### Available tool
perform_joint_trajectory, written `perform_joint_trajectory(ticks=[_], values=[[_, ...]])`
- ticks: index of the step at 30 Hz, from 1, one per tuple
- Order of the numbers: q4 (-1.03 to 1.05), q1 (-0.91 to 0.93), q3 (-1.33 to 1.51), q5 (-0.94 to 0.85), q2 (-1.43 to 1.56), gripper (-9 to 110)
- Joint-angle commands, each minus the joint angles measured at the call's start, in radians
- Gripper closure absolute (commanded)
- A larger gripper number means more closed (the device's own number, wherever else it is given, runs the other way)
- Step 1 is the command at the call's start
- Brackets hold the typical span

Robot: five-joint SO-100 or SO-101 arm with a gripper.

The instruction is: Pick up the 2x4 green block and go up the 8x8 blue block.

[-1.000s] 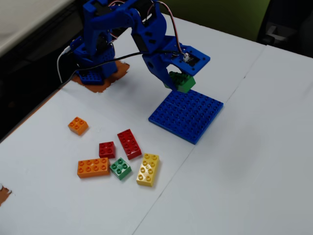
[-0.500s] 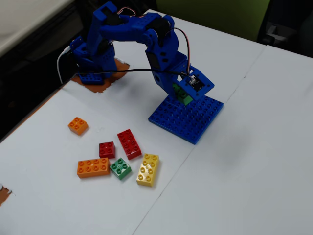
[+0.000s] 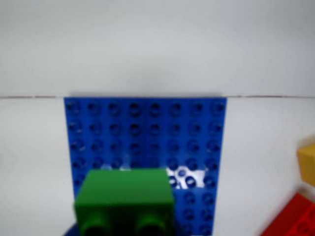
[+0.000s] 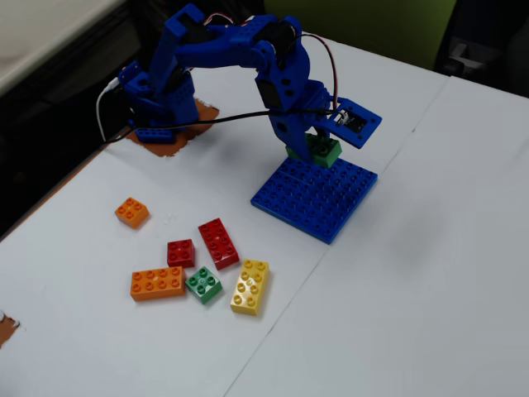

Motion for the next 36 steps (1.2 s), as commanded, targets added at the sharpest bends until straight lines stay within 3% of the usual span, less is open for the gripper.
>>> perform_joint_trajectory(ticks=[1, 16, 36], values=[[0.011, -0.018, -0.054, -0.008, 0.028, 101], [0.095, -0.006, -0.230, 0.002, -0.023, 101], [0.002, -0.014, -0.078, -0.003, 0.046, 101]])
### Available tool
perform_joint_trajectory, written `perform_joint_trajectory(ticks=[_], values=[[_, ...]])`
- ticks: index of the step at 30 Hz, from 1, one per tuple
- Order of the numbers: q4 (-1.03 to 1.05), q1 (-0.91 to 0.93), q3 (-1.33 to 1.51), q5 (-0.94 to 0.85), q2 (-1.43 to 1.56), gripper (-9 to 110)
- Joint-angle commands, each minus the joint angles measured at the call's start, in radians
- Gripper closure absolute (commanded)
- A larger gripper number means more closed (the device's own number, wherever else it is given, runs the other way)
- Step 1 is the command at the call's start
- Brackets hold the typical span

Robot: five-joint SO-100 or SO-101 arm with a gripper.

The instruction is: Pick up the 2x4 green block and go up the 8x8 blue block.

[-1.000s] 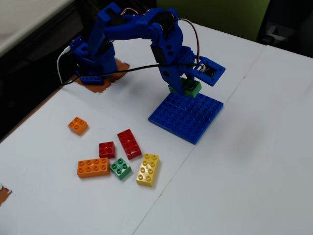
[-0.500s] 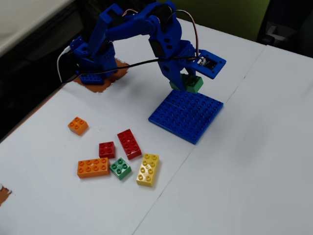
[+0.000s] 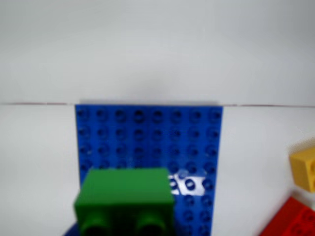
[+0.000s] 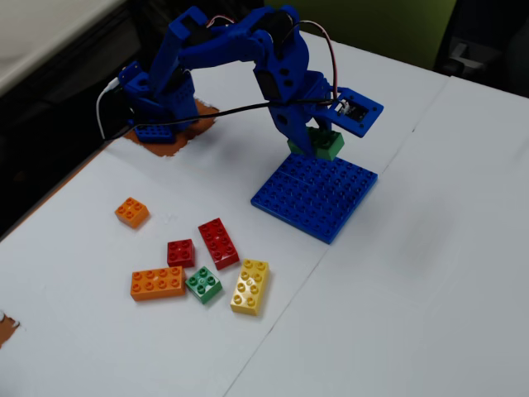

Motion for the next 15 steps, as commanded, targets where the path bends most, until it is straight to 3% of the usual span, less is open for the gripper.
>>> perform_joint_trajectory(ticks=[1, 15], values=[[-0.052, -0.011, 0.052, -0.003, 0.089, 101], [-0.074, -0.014, 0.061, 0.005, 0.100, 101]])
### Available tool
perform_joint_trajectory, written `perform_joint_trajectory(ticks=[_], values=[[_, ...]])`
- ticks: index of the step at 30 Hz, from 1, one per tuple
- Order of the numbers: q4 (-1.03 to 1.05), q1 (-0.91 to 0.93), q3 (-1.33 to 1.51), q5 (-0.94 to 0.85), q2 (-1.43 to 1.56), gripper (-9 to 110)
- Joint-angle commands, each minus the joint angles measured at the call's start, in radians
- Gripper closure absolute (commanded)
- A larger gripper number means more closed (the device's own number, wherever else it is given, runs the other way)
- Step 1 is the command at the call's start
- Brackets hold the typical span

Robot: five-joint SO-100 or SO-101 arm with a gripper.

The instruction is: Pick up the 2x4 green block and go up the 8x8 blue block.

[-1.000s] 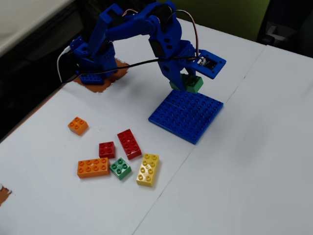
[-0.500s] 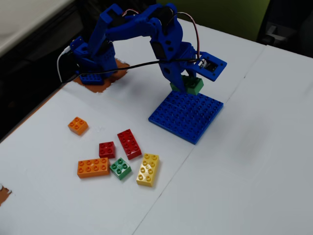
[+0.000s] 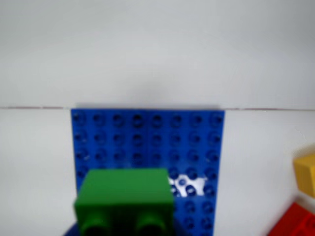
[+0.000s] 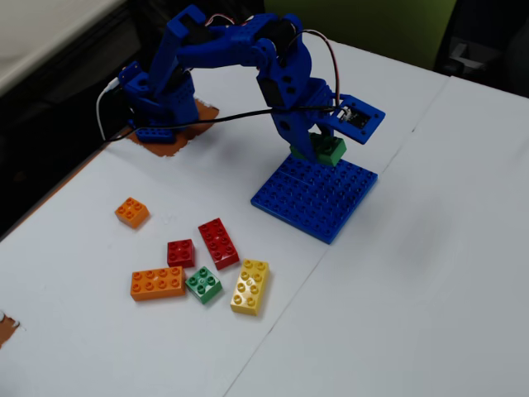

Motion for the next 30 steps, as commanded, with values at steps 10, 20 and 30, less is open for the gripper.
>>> perform_joint_trajectory(ticks=[10, 20, 30], values=[[-0.006, -0.014, -0.005, 0.005, 0.091, 101], [-0.003, -0.011, -0.005, 0.006, 0.092, 101], [-0.003, -0.009, -0.005, 0.006, 0.094, 101]])
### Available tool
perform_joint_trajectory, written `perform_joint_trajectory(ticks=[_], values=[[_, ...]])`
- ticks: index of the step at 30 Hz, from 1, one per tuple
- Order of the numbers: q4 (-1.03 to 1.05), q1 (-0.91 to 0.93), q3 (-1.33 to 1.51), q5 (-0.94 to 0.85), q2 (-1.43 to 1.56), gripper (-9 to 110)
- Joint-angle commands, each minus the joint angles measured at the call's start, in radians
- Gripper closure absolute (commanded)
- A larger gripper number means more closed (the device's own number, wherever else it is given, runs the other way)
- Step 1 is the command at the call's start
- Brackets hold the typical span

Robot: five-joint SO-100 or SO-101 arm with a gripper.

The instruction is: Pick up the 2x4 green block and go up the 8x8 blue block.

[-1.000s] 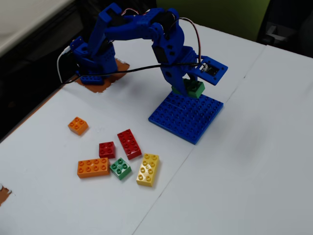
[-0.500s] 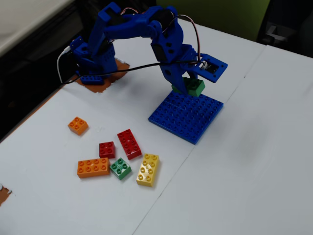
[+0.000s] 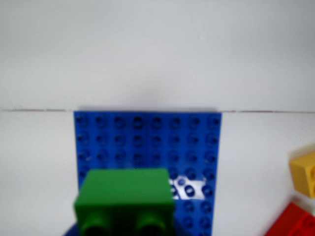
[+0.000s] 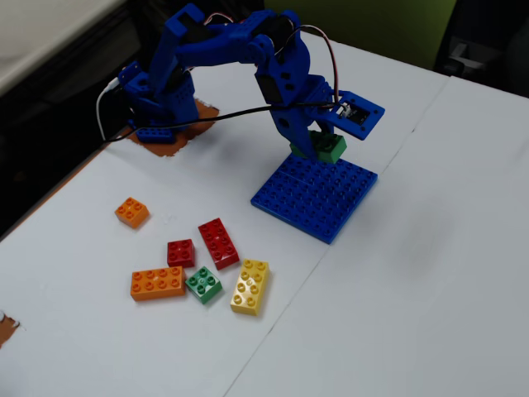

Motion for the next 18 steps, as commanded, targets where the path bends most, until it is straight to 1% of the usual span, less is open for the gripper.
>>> perform_joint_trajectory(ticks=[1, 18], values=[[-0.002, -0.009, -0.005, 0.003, 0.077, 101], [0.006, -0.009, -0.005, -0.003, 0.077, 101]])
